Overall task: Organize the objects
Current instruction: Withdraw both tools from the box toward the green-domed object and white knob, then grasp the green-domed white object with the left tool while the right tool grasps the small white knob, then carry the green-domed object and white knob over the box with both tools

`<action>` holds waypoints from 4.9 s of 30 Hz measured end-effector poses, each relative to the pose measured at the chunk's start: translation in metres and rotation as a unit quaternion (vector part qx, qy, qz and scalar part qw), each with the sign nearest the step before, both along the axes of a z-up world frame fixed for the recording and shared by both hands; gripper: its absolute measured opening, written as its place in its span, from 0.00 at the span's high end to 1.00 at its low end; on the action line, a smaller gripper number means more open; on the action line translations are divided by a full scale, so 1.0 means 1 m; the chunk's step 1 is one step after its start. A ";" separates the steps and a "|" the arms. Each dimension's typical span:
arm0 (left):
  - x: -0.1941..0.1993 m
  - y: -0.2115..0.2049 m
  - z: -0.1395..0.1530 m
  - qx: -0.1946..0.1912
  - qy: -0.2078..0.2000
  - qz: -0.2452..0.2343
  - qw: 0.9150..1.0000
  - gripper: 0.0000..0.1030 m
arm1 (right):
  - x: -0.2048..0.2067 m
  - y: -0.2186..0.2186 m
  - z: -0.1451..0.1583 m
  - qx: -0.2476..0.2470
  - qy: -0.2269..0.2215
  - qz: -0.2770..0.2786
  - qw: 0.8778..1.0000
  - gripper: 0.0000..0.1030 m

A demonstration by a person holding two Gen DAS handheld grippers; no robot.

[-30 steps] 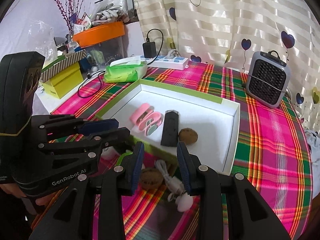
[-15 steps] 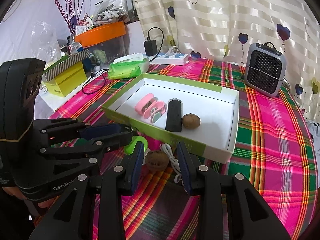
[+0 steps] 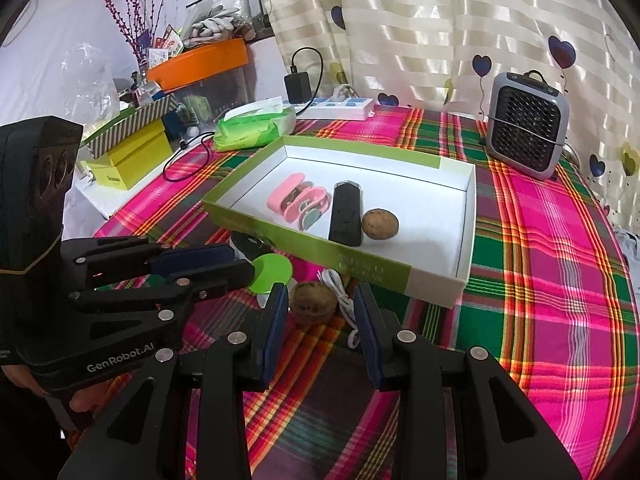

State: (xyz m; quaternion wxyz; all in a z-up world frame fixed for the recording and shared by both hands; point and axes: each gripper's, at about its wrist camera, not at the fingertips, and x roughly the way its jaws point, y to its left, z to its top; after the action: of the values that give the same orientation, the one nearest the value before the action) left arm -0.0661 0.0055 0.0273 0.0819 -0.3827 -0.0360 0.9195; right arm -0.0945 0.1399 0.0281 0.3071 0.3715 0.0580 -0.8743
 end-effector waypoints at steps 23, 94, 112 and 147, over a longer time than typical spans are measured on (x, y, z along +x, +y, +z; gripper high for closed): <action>-0.005 0.007 -0.007 0.005 -0.007 -0.024 1.000 0.70 | -0.001 -0.005 -0.011 0.020 -0.006 0.021 1.000 0.66; -0.003 0.013 0.001 0.000 0.009 -0.025 1.000 0.70 | 0.010 0.030 0.003 0.026 0.033 -0.006 0.999 0.87; 0.016 0.011 0.019 0.009 0.028 -0.016 0.999 0.70 | 0.026 0.016 0.019 0.015 0.054 0.006 0.998 0.87; 0.002 0.005 0.038 0.003 0.040 -0.013 0.999 0.70 | 0.015 0.001 0.032 0.016 0.072 0.017 0.997 0.87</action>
State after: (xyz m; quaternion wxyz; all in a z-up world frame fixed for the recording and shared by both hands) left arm -0.0640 0.0101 0.0655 0.0966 -0.3454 -0.0305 0.9330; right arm -0.0796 0.1404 0.0603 0.3112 0.3111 0.1001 -0.8924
